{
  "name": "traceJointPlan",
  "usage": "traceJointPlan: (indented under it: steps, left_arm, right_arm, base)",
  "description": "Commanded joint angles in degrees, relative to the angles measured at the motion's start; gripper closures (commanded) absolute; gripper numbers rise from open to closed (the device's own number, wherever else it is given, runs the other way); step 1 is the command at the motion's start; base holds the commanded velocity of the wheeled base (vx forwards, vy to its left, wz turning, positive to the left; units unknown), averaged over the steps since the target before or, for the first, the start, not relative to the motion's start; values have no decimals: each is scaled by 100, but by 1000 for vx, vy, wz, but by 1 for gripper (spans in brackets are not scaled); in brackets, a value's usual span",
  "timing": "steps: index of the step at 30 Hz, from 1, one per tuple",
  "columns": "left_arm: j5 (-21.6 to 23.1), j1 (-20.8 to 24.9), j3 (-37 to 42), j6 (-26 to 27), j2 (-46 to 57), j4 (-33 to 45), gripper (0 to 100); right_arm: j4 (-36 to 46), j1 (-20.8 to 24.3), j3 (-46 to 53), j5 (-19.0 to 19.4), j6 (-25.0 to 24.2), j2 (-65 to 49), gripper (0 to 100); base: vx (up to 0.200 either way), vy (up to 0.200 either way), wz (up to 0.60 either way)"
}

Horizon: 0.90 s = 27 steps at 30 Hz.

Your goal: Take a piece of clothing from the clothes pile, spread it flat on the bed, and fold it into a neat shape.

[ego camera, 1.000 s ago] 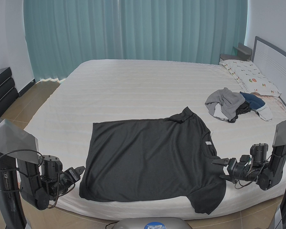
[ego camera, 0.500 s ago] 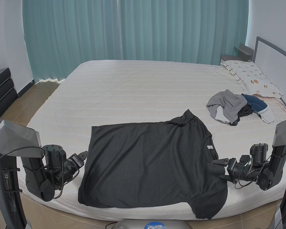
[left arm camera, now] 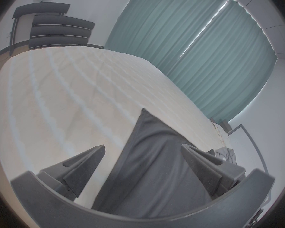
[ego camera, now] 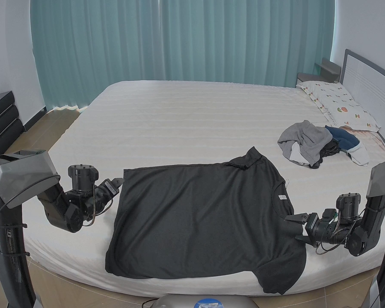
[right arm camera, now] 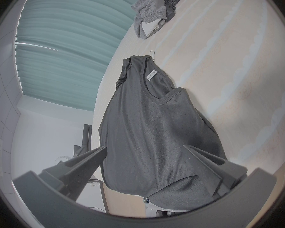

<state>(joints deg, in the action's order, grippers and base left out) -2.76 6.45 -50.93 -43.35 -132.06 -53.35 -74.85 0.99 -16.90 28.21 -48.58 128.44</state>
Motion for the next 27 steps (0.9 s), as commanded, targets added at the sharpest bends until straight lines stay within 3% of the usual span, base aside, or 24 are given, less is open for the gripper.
traceJointPlan:
  steps: [1, 6, 11, 27]
  left_arm:
    - [469, -135, -2553, -77, -1094, 1652, 0]
    - [434, -135, -4311, -341, -1920, 2417, 0]
    - [460, -223, -5295, -411, -2315, 3049, 0]
    - [495, -214, -5796, -473, -2685, 3093, 0]
  right_arm:
    - [-3, 24, 11, -8, 33, 14, 0]
    - [-3, 24, 11, -8, 24, 14, 0]
    - [-3, 24, 20, -8, 15, 14, 0]
    - [-12, 24, 37, -8, 15, 14, 0]
  base:
    - [0, 0, 0]
    - [0, 0, 0]
    - [0, 0, 0]
    - [0, 0, 0]
